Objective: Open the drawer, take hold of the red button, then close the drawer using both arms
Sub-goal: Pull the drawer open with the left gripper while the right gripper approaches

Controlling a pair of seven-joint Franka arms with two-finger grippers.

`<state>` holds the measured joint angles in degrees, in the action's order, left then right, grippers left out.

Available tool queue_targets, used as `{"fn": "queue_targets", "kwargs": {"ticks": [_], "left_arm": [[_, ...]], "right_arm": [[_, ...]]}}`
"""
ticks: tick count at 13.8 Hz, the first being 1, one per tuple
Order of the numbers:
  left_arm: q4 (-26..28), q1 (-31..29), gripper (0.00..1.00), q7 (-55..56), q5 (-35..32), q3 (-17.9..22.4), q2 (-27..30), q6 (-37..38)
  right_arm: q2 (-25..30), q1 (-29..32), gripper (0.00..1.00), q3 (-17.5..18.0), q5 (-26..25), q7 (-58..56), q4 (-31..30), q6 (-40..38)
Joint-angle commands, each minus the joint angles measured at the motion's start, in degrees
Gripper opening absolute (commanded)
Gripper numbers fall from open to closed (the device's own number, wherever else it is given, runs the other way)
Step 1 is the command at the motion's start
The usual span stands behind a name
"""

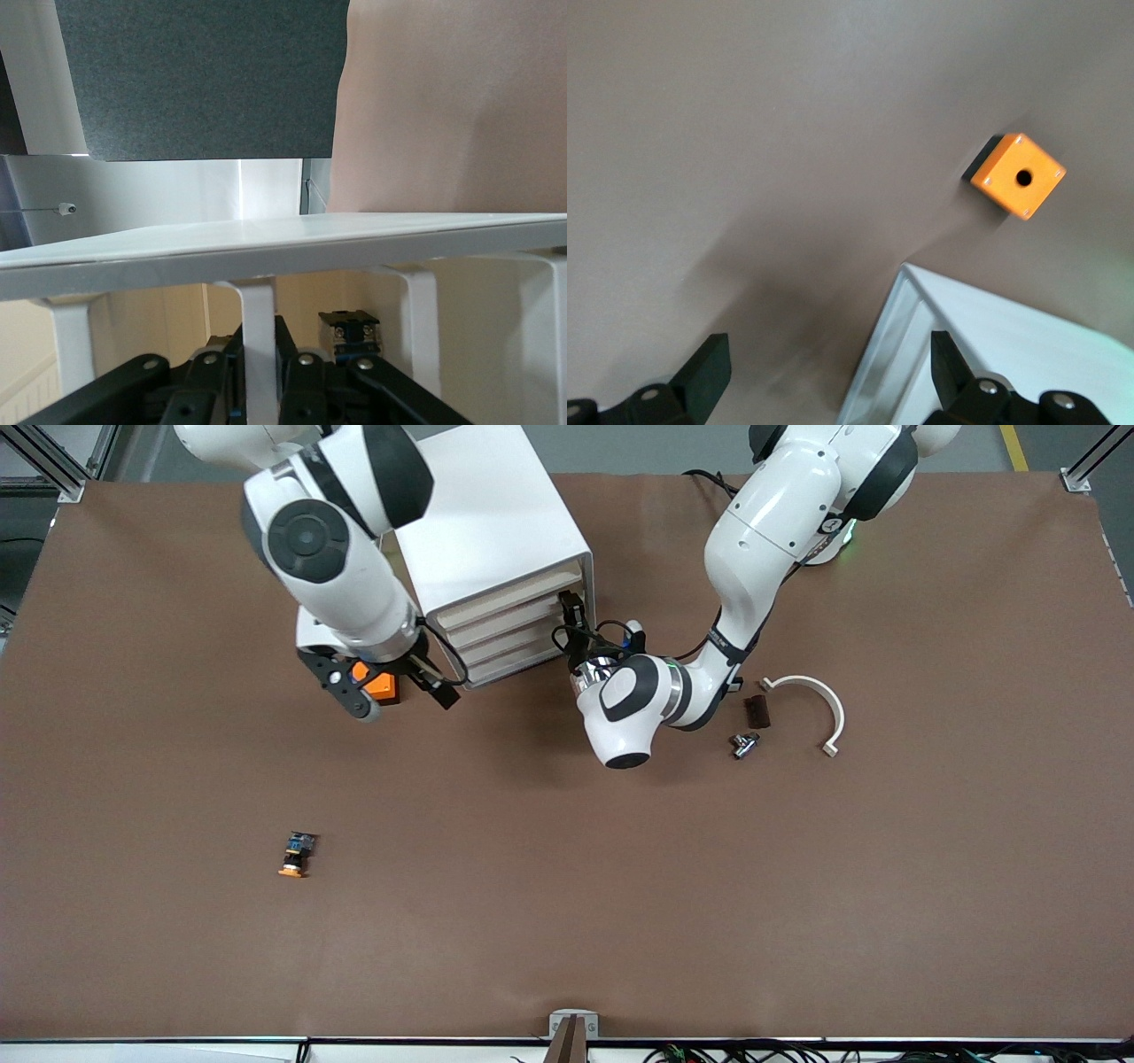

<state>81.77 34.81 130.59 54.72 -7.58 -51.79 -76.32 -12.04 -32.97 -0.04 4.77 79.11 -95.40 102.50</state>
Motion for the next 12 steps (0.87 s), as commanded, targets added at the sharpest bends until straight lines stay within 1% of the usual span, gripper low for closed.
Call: {"fn": "queue_targets", "kwargs": {"ticks": [1,5,12], "left_arm": [[-0.6,-2.2,0.1,-0.3,2.0,-0.1,-0.2,0.9],[-0.6,-5.9,0.13,-0.2,3.5,0.0,-0.5,0.7],[-0.7,-12.0,0.15,0.0,7.0,0.5,-1.0,0.2]], "right_arm": [[-1.2,-2.9,1.0,-0.7,-0.5,5.1,0.1,1.7],[-3.3,-5.2,1.0,-0.7,-0.8,9.4,0.6,3.0],[-6.7,-10.2,1.0,-0.7,-2.4,16.7,1.0,8.2]]}}
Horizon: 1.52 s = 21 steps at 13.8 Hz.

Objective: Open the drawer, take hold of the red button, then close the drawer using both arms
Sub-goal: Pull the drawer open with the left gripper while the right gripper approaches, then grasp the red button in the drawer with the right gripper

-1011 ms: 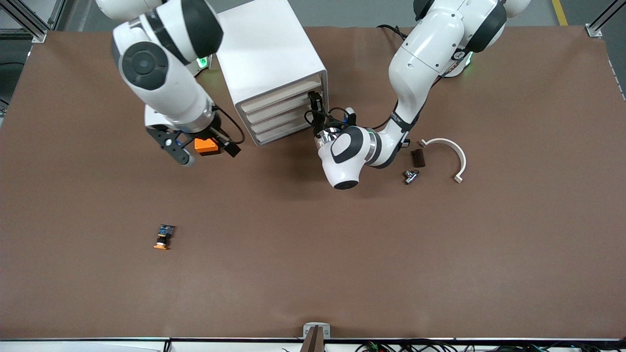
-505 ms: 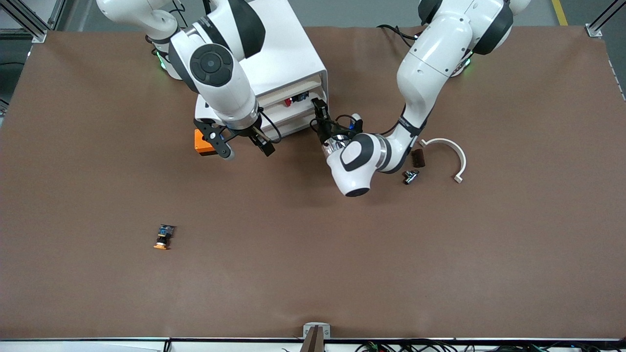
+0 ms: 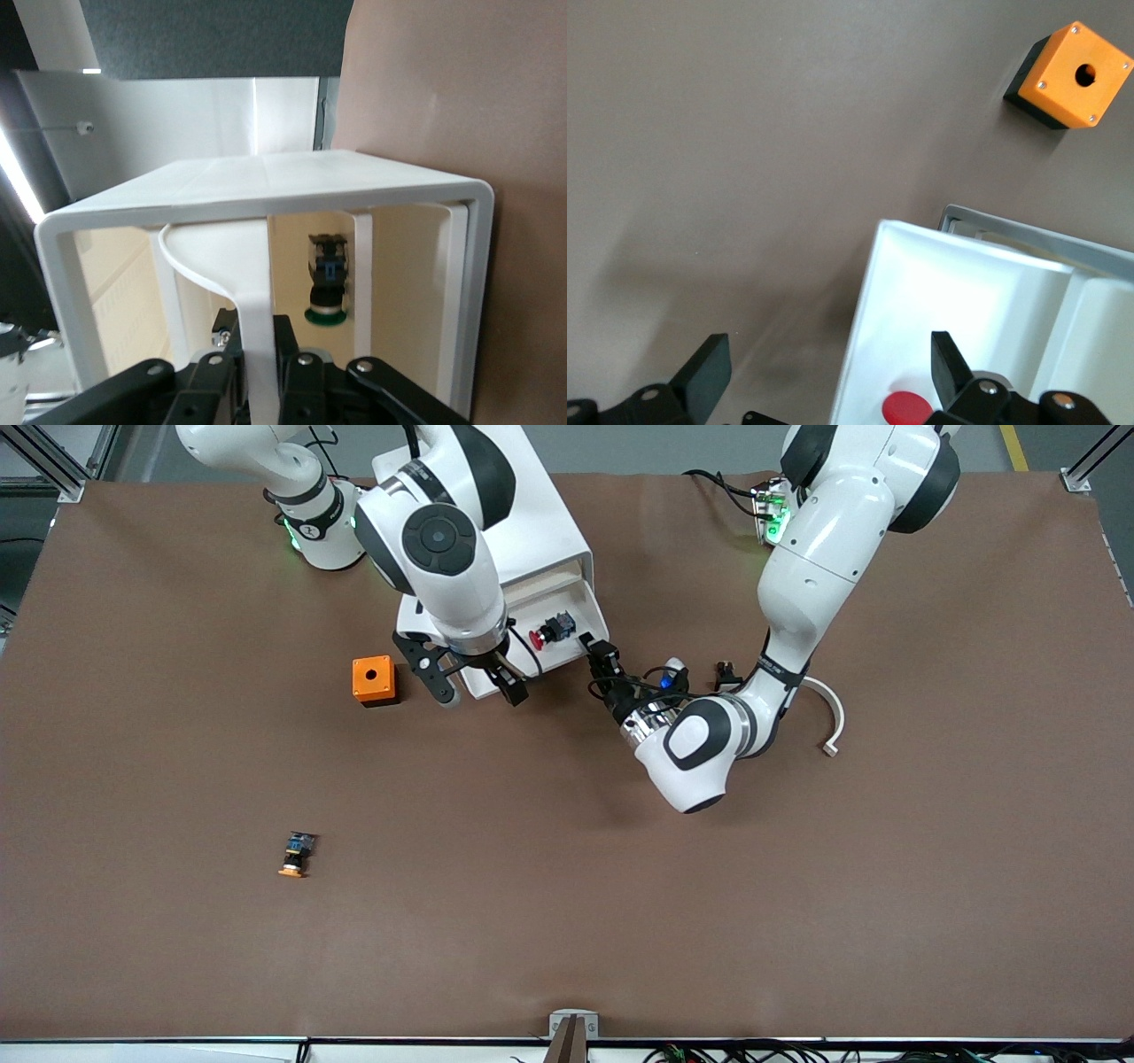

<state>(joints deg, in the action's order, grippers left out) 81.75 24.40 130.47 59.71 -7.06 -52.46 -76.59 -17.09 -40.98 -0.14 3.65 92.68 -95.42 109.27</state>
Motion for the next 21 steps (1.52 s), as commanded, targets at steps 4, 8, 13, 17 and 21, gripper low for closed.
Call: {"fn": "queue_targets", "kwargs": {"ticks": [4,8,13,17,21], "left_arm": [[-0.7,-5.1,0.17,0.1,2.3,-0.1,-0.5,-0.1],[-0.8,-5.3,0.72,0.3,2.4,-0.1,-0.9,-1.3],[-2.6,-6.0,0.99,-8.4,2.5,-0.1,-0.6,-3.1],[-4.1,-8.4,0.99,-20.3,1.7,0.5,-0.3,-3.6],[-8.3,-7.4,0.99,-33.3,0.8,5.0,-0.1,-3.6]], "right_arm": [[-4.4,-5.9,1.0,-0.7,-2.2,7.8,1.5,5.2],[-5.0,-9.1,1.0,-0.7,-2.5,10.4,2.0,5.4],[-7.5,-12.7,1.0,-0.7,-4.6,16.1,2.0,8.5],[-9.1,-13.9,0.98,-0.7,-5.1,18.2,2.0,9.5],[-9.5,-14.2,0.88,-0.7,-5.5,18.2,2.1,9.4]]}}
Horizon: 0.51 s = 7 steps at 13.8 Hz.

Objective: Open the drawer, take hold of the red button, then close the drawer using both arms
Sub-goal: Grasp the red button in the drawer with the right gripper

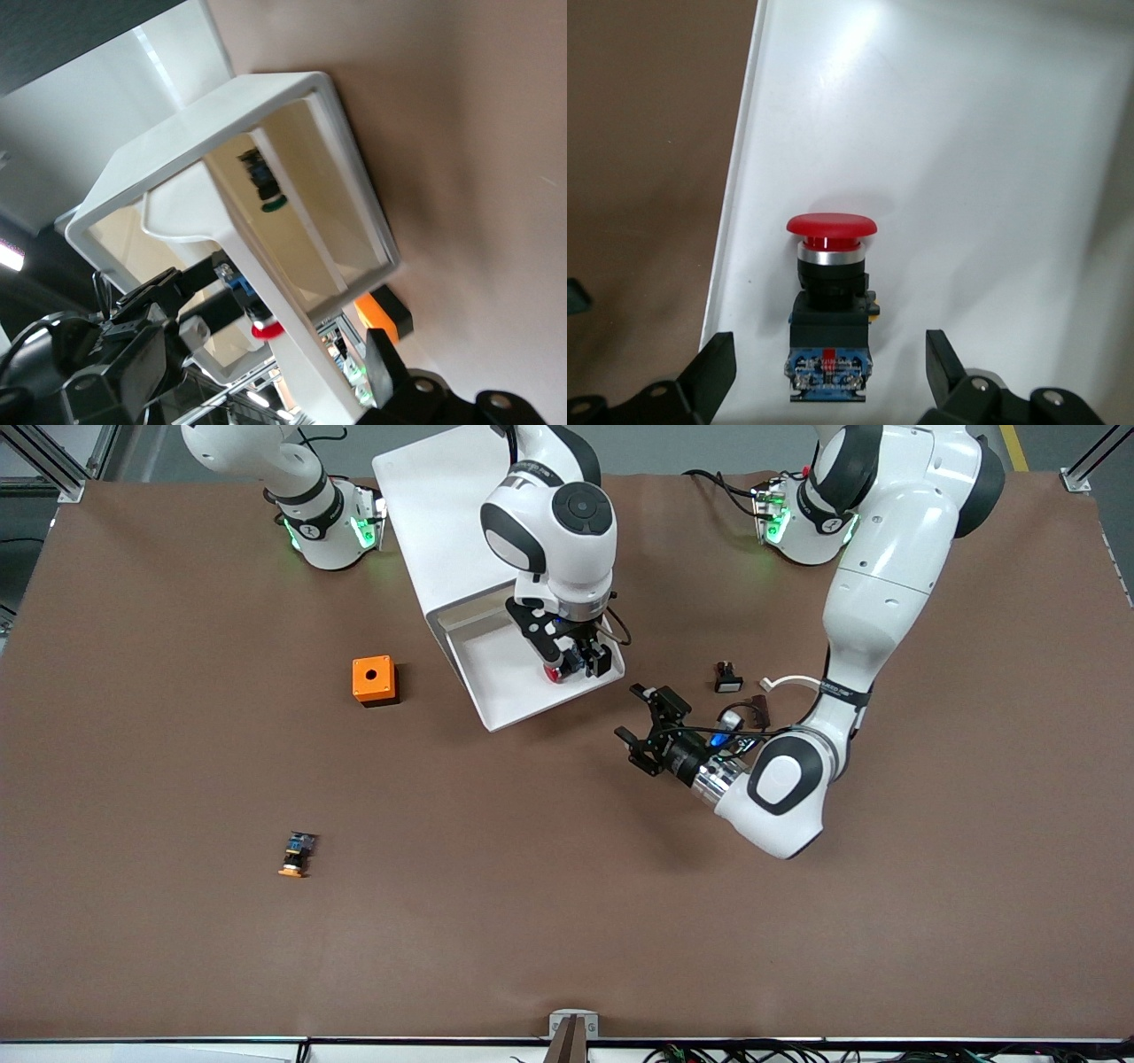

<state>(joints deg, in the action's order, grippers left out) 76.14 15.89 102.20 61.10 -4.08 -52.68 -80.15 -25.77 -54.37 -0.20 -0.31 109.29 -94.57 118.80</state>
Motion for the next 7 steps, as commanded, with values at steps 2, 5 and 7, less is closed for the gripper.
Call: {"fn": "queue_targets", "kwargs": {"ticks": [2,5,7], "left_arm": [[-7.4,2.0,0.99,-12.1,-4.7,2.8,-0.1,0.0],[-7.9,3.8,0.99,-22.4,-7.8,5.8,0.4,-1.5],[-7.9,4.2,0.99,-26.8,-11.1,6.5,2.0,-4.6]], "right_arm": [[-0.9,-0.8,0.81,-0.5,-1.7,1.4,1.2,-0.2],[-1.2,-1.0,0.78,-0.5,-1.7,1.4,1.1,-0.2],[-1.2,-1.0,0.68,-0.5,-1.7,1.1,1.1,-0.2]]}}
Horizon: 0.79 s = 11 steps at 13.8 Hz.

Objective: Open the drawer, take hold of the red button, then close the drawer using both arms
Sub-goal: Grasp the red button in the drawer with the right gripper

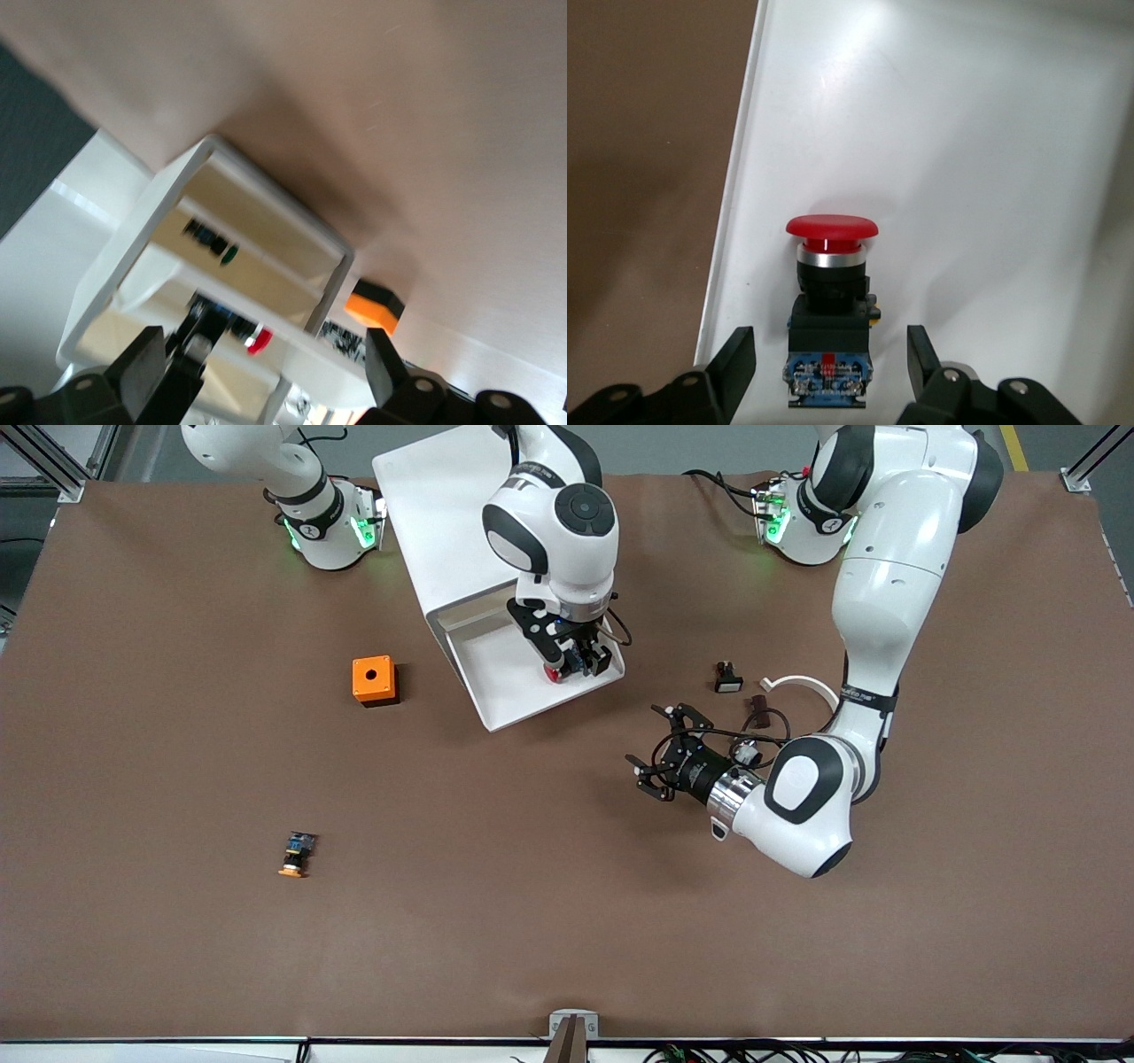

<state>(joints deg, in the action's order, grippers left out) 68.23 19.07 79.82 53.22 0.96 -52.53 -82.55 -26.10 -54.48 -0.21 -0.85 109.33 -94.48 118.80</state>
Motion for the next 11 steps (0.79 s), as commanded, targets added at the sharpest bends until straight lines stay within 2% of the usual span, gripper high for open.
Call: {"fn": "queue_targets", "kwargs": {"ticks": [1,3,4,7,8,11], "left_arm": [[0.0,1.5,0.99,-7.4,-5.6,1.4,3.2,-3.6],[0.1,2.3,0.99,-11.5,-6.9,1.5,4.8,-6.3],[0.0,2.4,0.99,-12.1,-7.0,1.5,5.0,-8.0],[0.0,3.2,0.99,-12.2,-8.4,1.4,6.0,-10.1],[0.0,3.3,0.99,-12.2,-8.4,1.4,6.1,-10.2],[0.0,3.3,0.99,-12.2,-8.4,1.4,6.1,-10.2]], "right_arm": [[-1.0,-0.9,0.52,-0.5,-1.2,1.0,1.1,-0.1],[-1.0,-0.9,0.11,-0.5,-1.2,-0.9,1.1,-0.3],[-1.0,-0.8,0.0,-0.5,-1.1,-2.0,1.4,-0.4],[-0.9,0.6,0.0,-0.6,-0.2,-4.6,4.6,-2.4],[-0.9,2.2,0.0,-0.6,0.0,-6.1,7.3,-5.8],[-0.8,7.1,0.0,-0.5,0.0,-20.7,11.9,-13.0]]}}
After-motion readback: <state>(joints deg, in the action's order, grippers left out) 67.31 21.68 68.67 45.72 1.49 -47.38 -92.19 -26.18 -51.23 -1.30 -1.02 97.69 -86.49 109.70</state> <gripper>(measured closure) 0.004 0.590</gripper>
